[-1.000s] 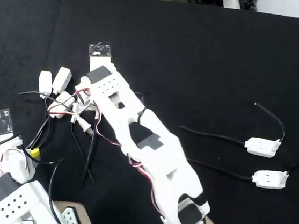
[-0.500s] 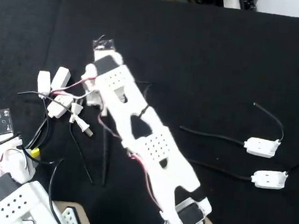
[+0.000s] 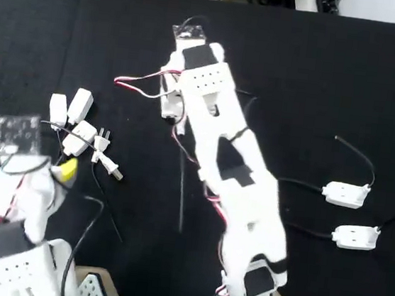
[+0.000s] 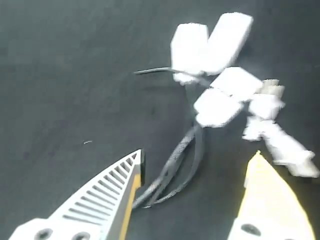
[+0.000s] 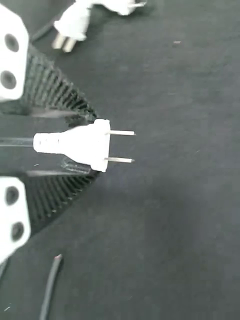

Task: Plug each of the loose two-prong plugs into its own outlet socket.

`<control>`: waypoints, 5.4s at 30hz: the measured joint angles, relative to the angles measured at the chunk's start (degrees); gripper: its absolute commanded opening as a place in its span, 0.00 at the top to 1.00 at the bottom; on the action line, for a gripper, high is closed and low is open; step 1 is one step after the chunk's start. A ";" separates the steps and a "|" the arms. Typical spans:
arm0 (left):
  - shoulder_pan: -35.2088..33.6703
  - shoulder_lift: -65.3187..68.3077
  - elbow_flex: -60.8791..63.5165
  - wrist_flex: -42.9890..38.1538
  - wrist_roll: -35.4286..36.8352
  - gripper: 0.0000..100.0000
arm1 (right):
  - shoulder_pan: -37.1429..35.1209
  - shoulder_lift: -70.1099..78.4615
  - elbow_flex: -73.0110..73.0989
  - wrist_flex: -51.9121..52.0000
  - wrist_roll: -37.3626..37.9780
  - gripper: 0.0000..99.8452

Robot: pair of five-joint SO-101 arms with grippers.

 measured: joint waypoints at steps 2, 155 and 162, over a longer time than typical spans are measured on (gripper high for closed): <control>3.87 7.56 -5.63 0.00 3.43 0.67 | 0.70 -4.40 4.75 0.00 0.53 0.99; 45.27 60.66 -12.13 -18.20 -47.47 0.73 | 17.58 -22.51 37.19 -4.84 18.81 0.99; 44.13 74.81 -22.24 -17.76 -47.47 0.73 | 17.58 -22.51 37.19 -4.84 18.81 0.99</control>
